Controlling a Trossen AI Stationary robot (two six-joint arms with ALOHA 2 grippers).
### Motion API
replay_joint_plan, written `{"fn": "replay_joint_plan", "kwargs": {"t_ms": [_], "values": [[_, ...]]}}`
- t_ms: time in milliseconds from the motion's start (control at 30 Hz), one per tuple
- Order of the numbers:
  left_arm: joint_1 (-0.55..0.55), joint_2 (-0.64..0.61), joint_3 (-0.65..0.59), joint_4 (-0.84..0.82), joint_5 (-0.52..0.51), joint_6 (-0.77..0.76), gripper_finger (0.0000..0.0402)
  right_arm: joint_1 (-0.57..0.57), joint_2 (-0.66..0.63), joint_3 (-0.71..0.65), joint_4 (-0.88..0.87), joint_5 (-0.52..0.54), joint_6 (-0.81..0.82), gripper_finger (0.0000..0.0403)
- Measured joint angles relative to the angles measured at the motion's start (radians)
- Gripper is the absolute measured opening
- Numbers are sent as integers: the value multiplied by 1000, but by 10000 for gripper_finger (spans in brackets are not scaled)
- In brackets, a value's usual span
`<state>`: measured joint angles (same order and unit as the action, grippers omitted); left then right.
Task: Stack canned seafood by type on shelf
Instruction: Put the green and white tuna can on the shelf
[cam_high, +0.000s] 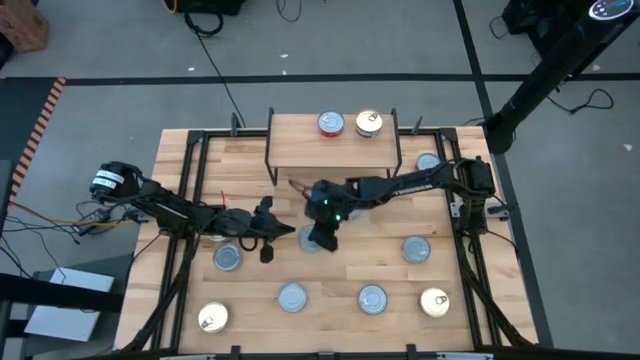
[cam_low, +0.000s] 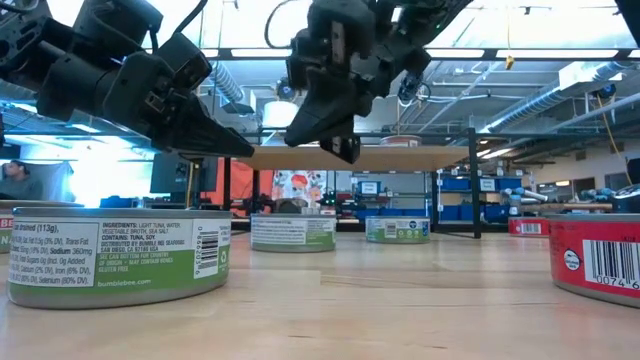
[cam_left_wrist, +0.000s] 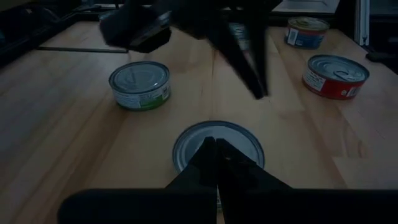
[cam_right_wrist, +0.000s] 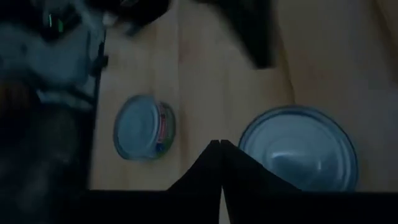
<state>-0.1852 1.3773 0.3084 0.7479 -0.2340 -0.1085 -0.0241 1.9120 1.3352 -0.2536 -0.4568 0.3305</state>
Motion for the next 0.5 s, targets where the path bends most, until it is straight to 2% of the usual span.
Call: {"fn": "replay_joint_plan", "kwargs": {"t_ms": [200, 267, 367, 500], "values": [[0, 0, 0, -26, 0, 0, 1, 134, 0, 0, -91, 364, -319, 84], [0, 0, 0, -27, 0, 0, 1, 166, 0, 0, -98, 456, -387, 96], [0, 0, 0, -28, 0, 0, 1, 198, 0, 0, -100, 519, -454, 101], [0, 0, 0, -29, 0, 0, 1, 214, 31, 0, -110, 516, -508, 94]]}}
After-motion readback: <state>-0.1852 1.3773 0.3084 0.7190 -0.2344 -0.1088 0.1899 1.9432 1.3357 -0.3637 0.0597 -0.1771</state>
